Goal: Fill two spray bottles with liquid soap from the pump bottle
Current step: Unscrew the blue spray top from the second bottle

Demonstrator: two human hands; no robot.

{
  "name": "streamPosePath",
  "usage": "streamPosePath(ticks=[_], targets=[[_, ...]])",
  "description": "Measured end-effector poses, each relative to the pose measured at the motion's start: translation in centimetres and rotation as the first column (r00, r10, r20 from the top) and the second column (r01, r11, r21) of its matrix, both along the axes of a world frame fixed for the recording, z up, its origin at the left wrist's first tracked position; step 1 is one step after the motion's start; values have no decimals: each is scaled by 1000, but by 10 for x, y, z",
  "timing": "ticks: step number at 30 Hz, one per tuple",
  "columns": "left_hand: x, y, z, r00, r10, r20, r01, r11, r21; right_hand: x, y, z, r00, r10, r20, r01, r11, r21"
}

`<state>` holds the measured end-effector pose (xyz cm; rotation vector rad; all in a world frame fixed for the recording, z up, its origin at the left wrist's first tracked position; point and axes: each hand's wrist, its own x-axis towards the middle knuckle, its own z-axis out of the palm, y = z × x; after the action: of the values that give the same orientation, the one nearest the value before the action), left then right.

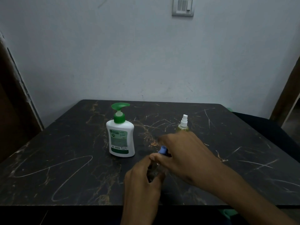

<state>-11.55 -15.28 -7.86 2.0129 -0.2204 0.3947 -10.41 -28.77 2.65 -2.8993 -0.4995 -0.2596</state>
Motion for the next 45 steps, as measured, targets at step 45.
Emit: streamPosePath(ticks=[45], targets=[[5,15,2,964,-260,55,264,962,-73,-12,-14,39,993,106,52,-93,976,-197]])
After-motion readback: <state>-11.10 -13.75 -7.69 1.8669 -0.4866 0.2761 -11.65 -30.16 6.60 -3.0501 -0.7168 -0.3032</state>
